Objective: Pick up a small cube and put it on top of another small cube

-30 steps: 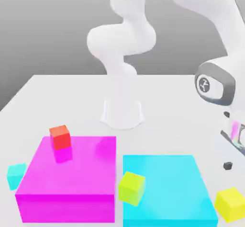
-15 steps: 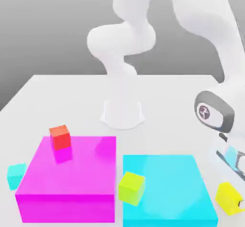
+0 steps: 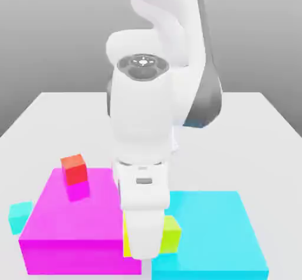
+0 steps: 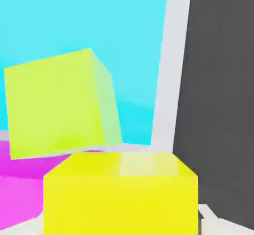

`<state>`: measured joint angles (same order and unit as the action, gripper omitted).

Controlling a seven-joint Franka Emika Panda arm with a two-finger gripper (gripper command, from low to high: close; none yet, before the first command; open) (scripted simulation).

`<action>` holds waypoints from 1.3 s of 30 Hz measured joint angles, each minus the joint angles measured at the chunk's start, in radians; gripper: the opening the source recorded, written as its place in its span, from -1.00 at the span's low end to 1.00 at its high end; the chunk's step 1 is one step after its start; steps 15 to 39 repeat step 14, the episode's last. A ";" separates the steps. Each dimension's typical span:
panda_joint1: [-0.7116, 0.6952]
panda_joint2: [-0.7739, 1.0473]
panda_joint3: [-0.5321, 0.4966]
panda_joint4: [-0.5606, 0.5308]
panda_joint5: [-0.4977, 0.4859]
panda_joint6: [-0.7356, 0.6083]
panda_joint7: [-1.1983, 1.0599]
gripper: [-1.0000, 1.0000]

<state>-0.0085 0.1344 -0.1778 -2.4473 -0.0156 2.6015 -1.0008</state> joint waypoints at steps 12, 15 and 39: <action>-0.389 0.110 -0.109 -0.075 0.197 0.149 -0.438 1.00; -0.389 0.110 -0.109 -0.075 0.197 0.149 -0.438 1.00; -0.389 0.110 -0.109 -0.075 0.197 0.149 -0.438 1.00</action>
